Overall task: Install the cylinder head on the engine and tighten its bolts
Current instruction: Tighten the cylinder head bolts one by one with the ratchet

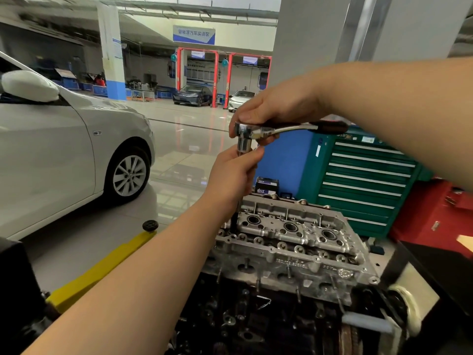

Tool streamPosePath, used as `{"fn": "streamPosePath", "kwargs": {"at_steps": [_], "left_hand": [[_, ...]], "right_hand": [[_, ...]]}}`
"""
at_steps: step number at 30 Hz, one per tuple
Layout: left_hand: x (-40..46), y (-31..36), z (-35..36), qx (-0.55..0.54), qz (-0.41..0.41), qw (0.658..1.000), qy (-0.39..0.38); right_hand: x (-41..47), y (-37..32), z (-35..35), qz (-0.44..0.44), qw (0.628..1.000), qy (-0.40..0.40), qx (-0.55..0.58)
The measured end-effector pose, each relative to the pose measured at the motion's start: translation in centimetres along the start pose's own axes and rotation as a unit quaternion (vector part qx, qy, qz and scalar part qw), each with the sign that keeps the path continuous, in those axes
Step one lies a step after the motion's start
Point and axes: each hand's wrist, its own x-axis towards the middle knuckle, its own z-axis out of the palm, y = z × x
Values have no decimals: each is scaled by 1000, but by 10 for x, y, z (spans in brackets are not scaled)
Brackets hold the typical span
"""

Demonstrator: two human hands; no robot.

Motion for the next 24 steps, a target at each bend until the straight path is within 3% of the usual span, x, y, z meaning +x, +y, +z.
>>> {"fn": "streamPosePath", "kwargs": {"at_steps": [4, 8, 12, 14, 16, 20, 22, 24], "left_hand": [[4, 0, -4, -12, -5, 1000, 3], [11, -2, -12, -15, -23, 999, -40], [16, 2, -21, -46, -47, 992, -112], [15, 3, -21, -47, -49, 992, -104], [14, 1, -22, -48, -45, 992, -108], [11, 3, -20, -50, -47, 987, -147], [9, 4, -17, -39, -48, 987, -150], [7, 5, -14, -16, -42, 992, -118]], "right_hand": [[1, -4, 11, 6, 998, 62, -31], [6, -14, 26, 84, 975, 173, -110], [1, -26, 58, 68, 883, 298, -355], [-3, -19, 68, 64, 873, 355, -327], [-7, -12, 70, 30, 876, 333, -347], [-26, -5, 37, -56, 971, 157, -169], [-30, 2, 26, -61, 984, 115, -120], [-27, 7, 27, -48, 982, 127, -132]]}}
